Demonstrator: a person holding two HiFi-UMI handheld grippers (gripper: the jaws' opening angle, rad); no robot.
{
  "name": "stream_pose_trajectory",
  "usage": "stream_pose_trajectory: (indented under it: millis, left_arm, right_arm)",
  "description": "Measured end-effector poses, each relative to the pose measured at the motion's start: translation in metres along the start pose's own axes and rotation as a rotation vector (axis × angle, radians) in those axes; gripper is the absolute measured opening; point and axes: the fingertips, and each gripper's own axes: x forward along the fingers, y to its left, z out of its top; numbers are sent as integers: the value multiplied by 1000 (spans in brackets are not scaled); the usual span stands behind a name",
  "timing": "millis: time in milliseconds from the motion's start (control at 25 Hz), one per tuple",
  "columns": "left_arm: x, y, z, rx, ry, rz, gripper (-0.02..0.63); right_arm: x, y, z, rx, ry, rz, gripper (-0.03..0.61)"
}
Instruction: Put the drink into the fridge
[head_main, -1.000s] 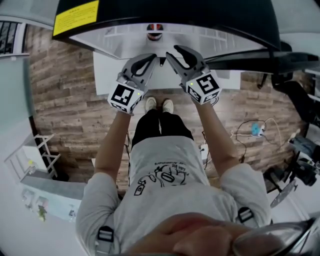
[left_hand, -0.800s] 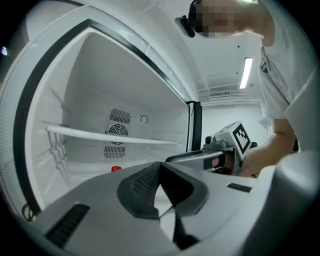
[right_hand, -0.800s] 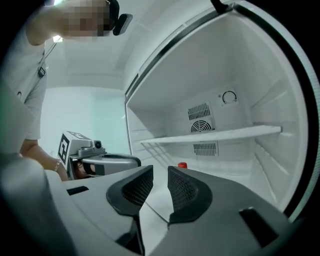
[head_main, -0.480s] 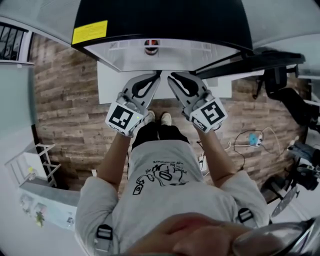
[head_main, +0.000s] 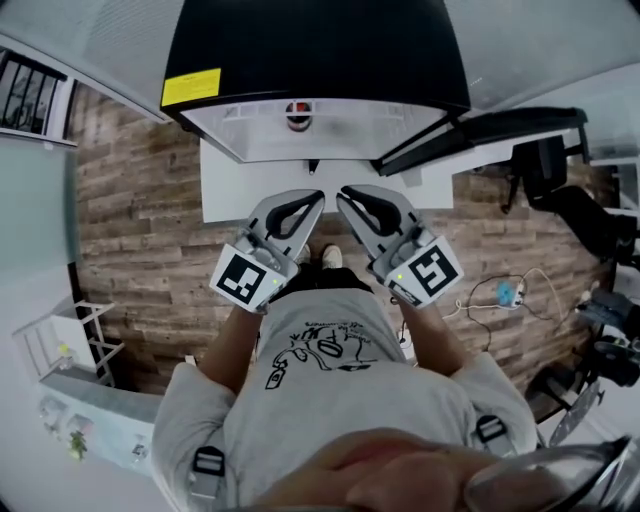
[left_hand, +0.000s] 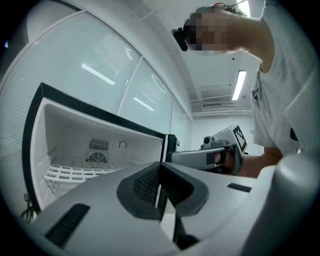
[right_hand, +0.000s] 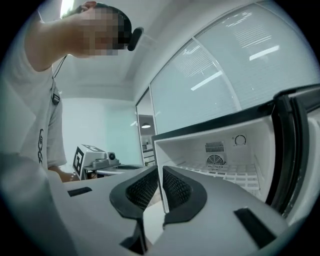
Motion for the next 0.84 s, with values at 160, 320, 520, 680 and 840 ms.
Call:
stream_pose_trajectory:
  millis: [160,320,520,680,840]
  left_arm:
    - [-7,-5,14,-5,-12,14,2]
    - [-13,-9,27,10,-5,16,2]
    - [-16,-22,40,21,-1,4,2]
    - [-17,-28,45,18,1,3,2]
    - [-19,-28,48,18,1,10,2]
  right_arm:
    - [-8,11,13,24,-13,13,54]
    - [-12,16,28,8,-14,14,54]
    - [-18,22,42,-26,-11,17,54]
    - [-21,24,49,-39,-16,8,54]
    - [-21,25,49,-37,-8,9,54]
